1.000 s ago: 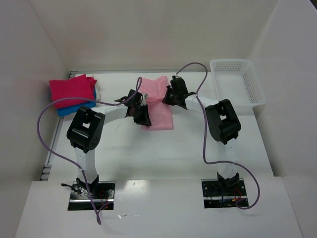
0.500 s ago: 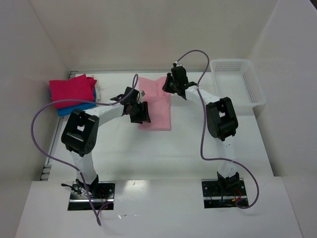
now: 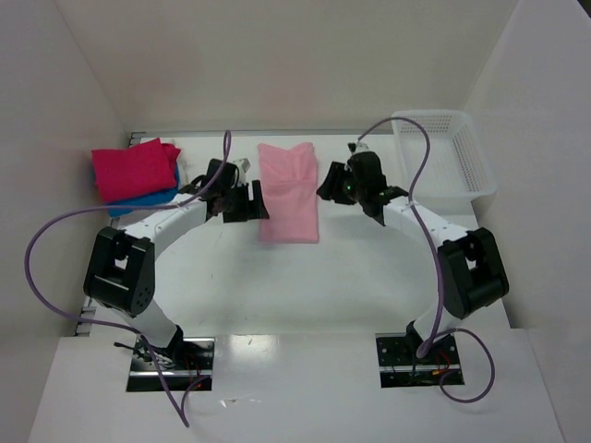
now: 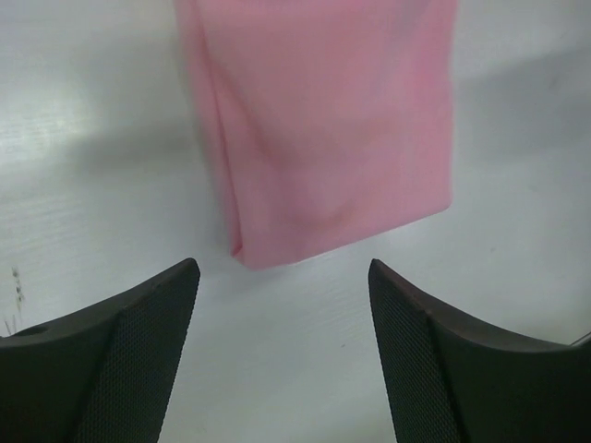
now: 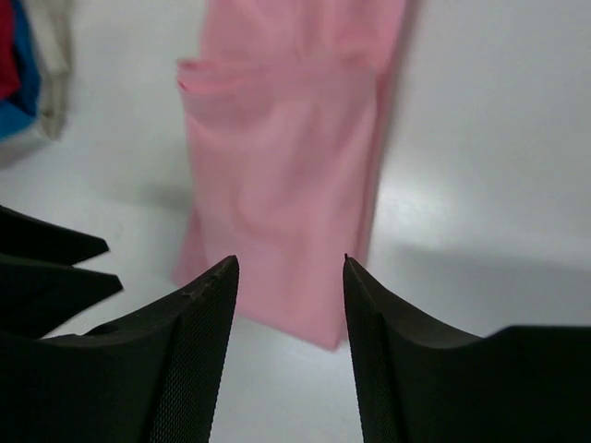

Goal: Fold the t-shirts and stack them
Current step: Fold the folded rectangular tshirt in 1/3 of the way, then grab one side of the 2/3 rectangular tshirt with both arms

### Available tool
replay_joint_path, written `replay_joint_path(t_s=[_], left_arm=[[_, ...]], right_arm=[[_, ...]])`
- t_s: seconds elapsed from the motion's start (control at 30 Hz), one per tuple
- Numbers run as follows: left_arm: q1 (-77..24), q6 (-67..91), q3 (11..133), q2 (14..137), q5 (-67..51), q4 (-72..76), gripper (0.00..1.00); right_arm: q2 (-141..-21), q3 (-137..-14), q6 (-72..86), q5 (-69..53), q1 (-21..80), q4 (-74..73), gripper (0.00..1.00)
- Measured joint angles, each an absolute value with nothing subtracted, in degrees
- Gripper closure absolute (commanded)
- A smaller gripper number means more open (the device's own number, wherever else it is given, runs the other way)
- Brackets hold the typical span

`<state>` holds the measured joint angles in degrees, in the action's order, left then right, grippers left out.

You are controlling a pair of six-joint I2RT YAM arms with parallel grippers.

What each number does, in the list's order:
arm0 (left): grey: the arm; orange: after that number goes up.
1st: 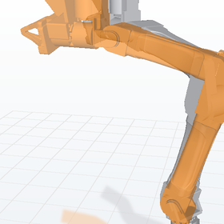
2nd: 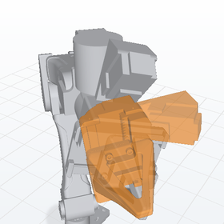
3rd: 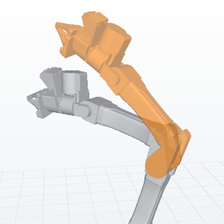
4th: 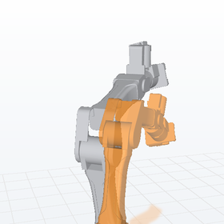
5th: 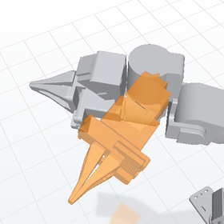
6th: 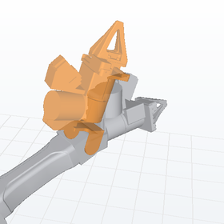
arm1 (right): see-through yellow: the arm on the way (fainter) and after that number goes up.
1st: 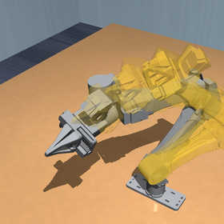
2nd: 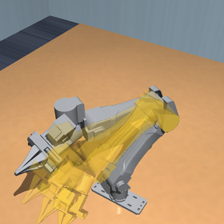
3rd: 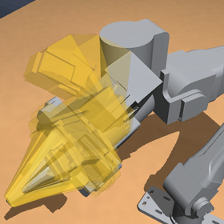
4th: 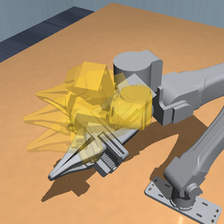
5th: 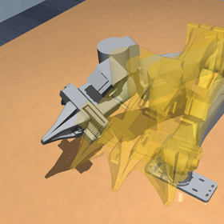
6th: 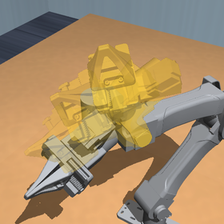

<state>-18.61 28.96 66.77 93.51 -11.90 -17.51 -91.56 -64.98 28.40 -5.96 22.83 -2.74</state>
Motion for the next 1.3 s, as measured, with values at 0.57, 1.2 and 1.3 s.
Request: replay_joint_path(t_s=[0.57, 1.2, 1.3], left_arm=[[-18.7, 30.5, 57.8, 96.4, -14.2, -14.2, 0.32], [-18.7, 30.5, 57.8, 101.2, -16.0, -11.5, 0.43], [-18.7, 30.7, 57.9, 101.7, -16.7, -10.8, 0.47]], right_arm=[[-92.5, -50.5, 31.7, -8.2, 28.6, -0.8, 0.45], [-99.1, -50.5, 32.4, -8.2, 28.8, -0.1, 0.60], [-99.2, -50.5, 32.5, -8.2, 28.8, 0.0, 0.64]])
